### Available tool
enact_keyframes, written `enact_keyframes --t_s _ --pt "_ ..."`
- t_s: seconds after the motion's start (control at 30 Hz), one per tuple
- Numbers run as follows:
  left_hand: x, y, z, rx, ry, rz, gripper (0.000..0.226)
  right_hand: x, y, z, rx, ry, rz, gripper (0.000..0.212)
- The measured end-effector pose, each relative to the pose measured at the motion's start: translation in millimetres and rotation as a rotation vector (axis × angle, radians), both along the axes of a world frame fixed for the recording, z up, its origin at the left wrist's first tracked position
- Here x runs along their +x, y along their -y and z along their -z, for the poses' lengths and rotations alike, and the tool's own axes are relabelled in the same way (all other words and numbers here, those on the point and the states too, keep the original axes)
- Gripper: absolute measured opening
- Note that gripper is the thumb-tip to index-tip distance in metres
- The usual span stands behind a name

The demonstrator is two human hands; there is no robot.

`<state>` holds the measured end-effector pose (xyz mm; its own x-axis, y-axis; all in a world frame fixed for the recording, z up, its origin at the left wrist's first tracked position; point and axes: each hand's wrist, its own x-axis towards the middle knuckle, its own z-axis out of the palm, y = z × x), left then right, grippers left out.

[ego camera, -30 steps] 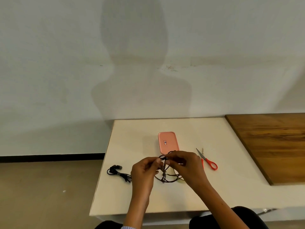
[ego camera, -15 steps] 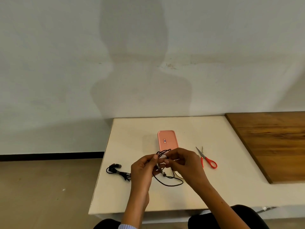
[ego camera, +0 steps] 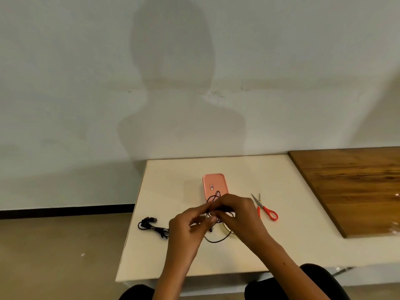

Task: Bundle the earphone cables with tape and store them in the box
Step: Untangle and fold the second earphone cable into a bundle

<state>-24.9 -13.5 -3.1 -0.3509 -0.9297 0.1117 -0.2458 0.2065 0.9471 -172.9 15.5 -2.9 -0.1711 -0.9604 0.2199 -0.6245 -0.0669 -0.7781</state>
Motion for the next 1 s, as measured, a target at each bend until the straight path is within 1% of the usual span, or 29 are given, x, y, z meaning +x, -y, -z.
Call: enact_keyframes --t_s 0.1,0.27,0.4,0.63,0.8,0.87,1.0 --pt "9 -5 -13 -0.071 -0.029 -0.111 0.021 6 -3 -11 0.011 0.012 -0.074 0.013" --pt "19 -2 -45 -0.198 0.044 -0.139 0.015 -5 -2 -46 0.096 0.035 -0.176 0.009" --pt "30 -1 -55 -0.182 0.006 -0.200 0.015 -20 -2 -59 0.117 0.000 -0.187 0.006" --pt "51 -4 -54 -0.091 -0.088 -0.308 0.022 -30 -2 -59 0.171 -0.065 -0.225 0.004" --pt "69 0 -48 -0.067 -0.155 -0.393 0.020 -41 -3 -55 0.176 -0.073 -0.168 0.005" --pt "73 2 -44 -0.060 -0.159 -0.397 0.018 -43 -3 -52 0.165 -0.065 -0.149 0.004" --pt "74 4 -34 -0.038 -0.150 -0.393 0.023 -39 0 -45 0.144 -0.057 -0.125 0.007"
